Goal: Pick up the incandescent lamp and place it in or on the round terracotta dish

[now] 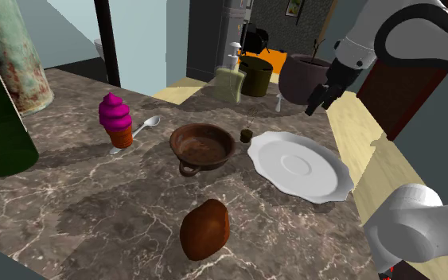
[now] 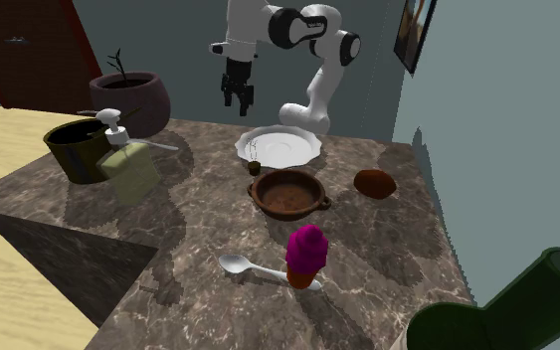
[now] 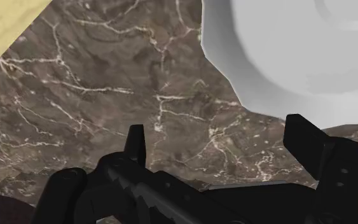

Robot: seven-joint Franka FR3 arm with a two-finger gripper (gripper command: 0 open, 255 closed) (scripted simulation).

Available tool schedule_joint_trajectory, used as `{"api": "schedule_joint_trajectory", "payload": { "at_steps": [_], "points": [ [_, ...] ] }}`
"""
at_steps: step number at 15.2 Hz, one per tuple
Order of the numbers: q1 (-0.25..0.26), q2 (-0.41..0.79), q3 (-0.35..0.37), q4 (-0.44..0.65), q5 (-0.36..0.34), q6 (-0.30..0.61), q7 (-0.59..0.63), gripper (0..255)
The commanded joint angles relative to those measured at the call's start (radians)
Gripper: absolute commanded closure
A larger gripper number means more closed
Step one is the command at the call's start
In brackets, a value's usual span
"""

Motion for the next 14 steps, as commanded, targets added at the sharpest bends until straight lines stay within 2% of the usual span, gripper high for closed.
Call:
{"api": "schedule_joint_trajectory", "payload": {
  "at_steps": [1, 14],
  "points": [
    [0.000, 0.000, 0.000, 0.000, 0.000, 0.000, 0.000, 0],
    [0.148, 0.236, 0.157, 0.076, 0.131, 0.161, 0.044, 0]
  ]
}}
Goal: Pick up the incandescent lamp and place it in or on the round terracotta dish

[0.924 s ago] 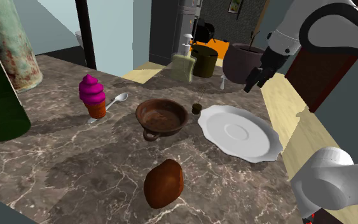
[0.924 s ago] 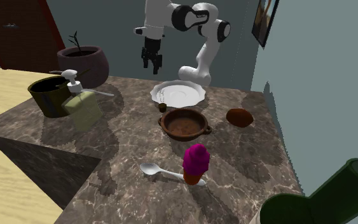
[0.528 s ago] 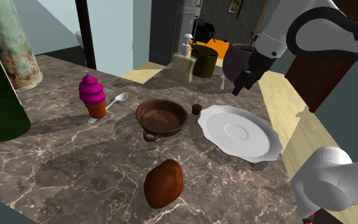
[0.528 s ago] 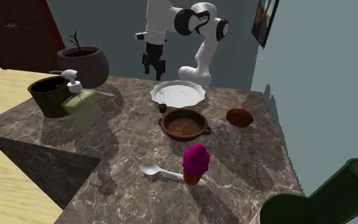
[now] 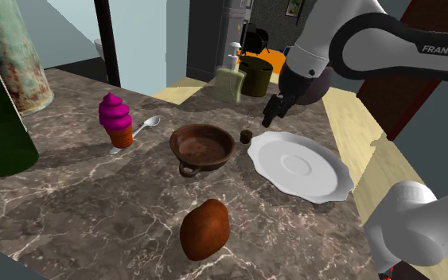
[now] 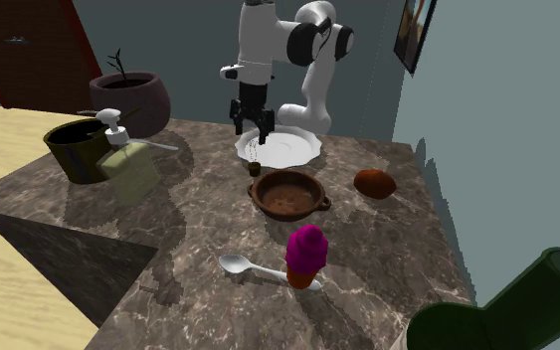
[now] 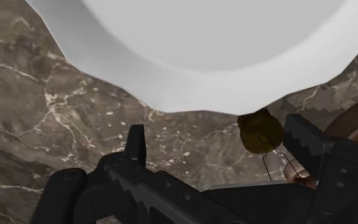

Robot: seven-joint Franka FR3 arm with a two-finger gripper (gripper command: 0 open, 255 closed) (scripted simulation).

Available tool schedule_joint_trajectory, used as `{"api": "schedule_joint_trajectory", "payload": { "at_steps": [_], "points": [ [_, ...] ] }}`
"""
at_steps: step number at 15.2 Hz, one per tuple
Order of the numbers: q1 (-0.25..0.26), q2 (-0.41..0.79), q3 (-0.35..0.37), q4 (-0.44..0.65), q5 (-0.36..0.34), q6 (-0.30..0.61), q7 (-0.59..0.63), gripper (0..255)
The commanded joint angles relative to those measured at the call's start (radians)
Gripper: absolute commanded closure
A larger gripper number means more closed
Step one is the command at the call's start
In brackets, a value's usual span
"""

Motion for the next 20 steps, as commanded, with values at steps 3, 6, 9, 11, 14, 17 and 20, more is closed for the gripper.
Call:
{"api": "schedule_joint_trajectory", "payload": {
  "at_steps": [3, 6, 9, 11, 14, 17, 20],
  "points": [
    [0.039, 0.082, 0.047, 0.044, 0.029, 0.043, 0.008, 0],
    [0.042, 0.093, 0.053, 0.024, 0.031, 0.073, 0.009, 0],
    [0.042, 0.101, 0.056, -0.009, 0.032, 0.114, 0.009, 0],
    [0.042, 0.109, 0.058, -0.036, 0.032, 0.150, 0.010, 0],
    [0.042, 0.109, 0.058, -0.036, 0.032, 0.150, 0.010, 0],
    [0.042, 0.109, 0.058, -0.036, 0.032, 0.150, 0.010, 0],
    [0.042, 0.109, 0.058, -0.036, 0.032, 0.150, 0.010, 255]
  ]
}}
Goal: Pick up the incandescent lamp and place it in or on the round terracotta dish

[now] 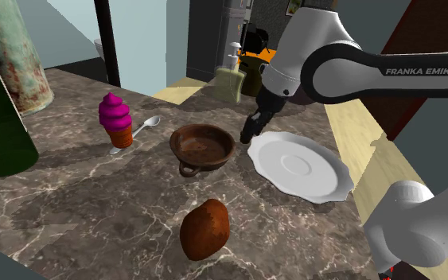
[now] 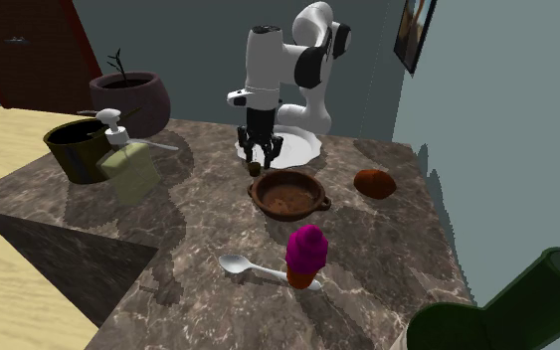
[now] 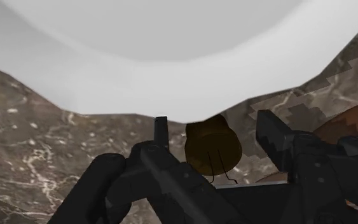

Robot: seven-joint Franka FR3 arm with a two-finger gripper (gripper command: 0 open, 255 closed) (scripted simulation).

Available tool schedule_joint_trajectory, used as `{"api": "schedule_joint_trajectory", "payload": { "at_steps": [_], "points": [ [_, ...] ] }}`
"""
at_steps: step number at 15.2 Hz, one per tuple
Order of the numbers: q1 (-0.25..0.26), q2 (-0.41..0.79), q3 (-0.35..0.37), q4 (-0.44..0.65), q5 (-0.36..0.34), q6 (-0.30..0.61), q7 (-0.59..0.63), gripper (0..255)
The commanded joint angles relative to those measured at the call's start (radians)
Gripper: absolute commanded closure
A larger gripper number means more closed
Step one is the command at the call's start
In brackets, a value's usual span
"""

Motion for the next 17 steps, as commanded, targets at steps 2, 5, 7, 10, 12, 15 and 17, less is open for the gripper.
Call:
{"api": "schedule_joint_trajectory", "payload": {
  "at_steps": [2, 5, 7, 10, 12, 15, 17],
  "points": [
    [0.000, 0.000, 0.000, 0.000, 0.000, 0.000, 0.000, 255],
    [0.000, 0.000, 0.000, 0.000, 0.000, 0.000, -0.001, 255],
    [0.000, 0.000, 0.000, 0.000, 0.000, 0.000, 0.000, 255],
    [0.000, -0.001, -0.001, 0.013, -0.001, -0.013, 0.000, 255],
    [-0.001, -0.002, -0.003, 0.039, -0.002, -0.040, 0.000, 255],
    [-0.002, -0.001, -0.005, 0.080, -0.003, -0.081, -0.001, 255],
    [-0.003, 0.001, -0.006, 0.108, -0.004, -0.107, -0.001, 255]
  ]
}}
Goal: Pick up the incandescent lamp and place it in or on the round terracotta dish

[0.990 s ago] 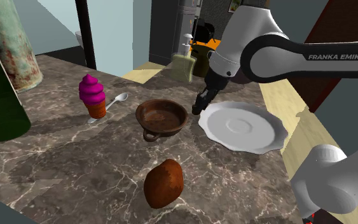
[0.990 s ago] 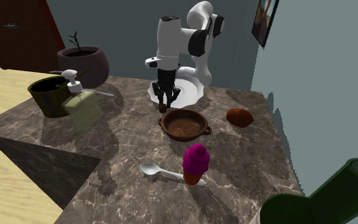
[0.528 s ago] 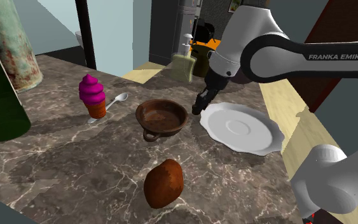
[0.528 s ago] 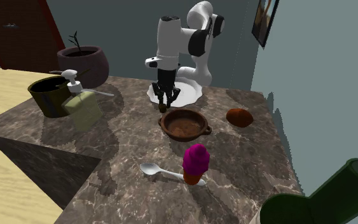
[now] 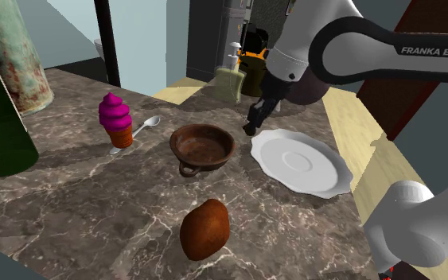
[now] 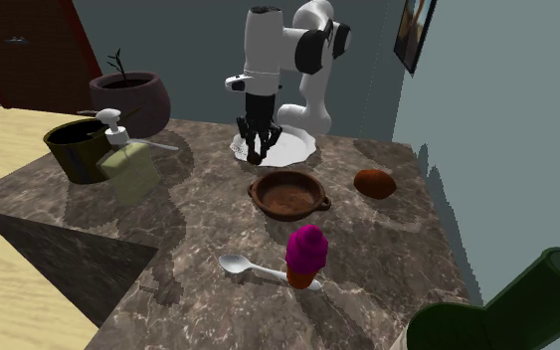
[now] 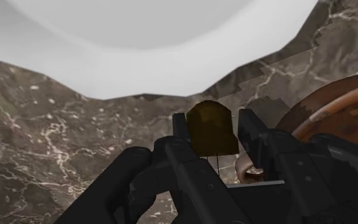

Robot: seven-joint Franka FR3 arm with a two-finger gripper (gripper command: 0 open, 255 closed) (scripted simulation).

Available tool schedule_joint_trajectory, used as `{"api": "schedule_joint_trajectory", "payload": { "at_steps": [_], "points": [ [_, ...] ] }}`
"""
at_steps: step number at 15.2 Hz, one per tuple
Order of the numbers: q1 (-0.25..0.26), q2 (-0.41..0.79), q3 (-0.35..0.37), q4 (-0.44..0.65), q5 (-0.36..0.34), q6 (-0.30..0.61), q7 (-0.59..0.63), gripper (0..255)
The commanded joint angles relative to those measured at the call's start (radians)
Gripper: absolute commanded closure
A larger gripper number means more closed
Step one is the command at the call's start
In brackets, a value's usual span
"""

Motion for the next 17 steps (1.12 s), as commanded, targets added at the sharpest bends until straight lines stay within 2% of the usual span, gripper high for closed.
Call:
{"api": "schedule_joint_trajectory", "payload": {
  "at_steps": [1, 15, 17],
  "points": [
    [-0.001, 0.002, -0.001, 0.029, -0.001, -0.027, 0.001, 255],
    [-0.007, 0.039, -0.006, 0.247, -0.011, -0.208, 0.003, 255],
    [0.002, 0.077, 0.031, 0.273, -0.011, -0.196, 0.051, 255]
  ]
}}
